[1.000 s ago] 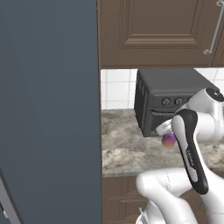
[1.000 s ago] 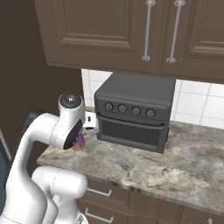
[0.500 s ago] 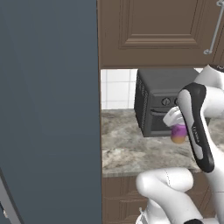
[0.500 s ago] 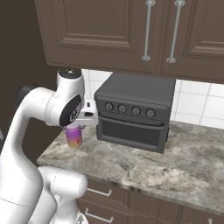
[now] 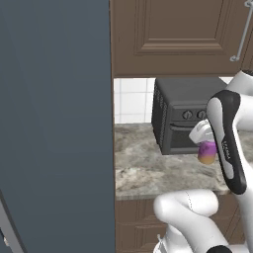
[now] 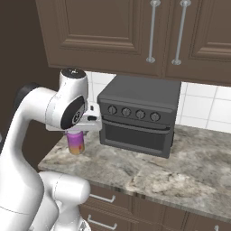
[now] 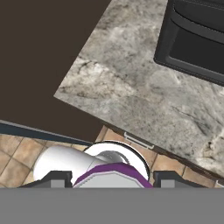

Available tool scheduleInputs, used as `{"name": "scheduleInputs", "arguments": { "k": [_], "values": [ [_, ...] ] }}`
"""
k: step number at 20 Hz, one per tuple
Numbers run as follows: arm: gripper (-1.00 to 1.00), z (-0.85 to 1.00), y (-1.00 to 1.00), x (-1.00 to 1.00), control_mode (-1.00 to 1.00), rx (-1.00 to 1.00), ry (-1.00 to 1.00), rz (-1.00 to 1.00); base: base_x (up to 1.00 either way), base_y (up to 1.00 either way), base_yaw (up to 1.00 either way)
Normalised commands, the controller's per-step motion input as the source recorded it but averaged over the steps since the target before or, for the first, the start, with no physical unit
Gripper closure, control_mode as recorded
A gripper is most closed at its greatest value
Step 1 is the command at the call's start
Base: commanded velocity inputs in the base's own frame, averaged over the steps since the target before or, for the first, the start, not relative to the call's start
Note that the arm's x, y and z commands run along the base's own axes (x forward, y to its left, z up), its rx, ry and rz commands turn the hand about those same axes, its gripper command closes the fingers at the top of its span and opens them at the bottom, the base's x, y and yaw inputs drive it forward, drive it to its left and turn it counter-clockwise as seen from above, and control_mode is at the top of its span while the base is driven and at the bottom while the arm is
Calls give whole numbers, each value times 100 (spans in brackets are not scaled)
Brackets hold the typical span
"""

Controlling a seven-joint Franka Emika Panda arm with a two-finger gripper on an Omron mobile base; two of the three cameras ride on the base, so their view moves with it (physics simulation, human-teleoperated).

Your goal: Four empty soda cans are scattered around the kitchen. Gather all the cans and cluster them next to the stove for recycling.

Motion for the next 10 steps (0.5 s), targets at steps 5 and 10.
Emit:
{"name": "scheduleInputs", "arguments": {
  "k": [5, 10],
  "values": [
    [100, 0, 0, 0, -100, 0, 0, 0, 0, 0, 0],
    [100, 0, 0, 0, 100, 0, 0, 0, -14, 0, 0]
  ]
}}
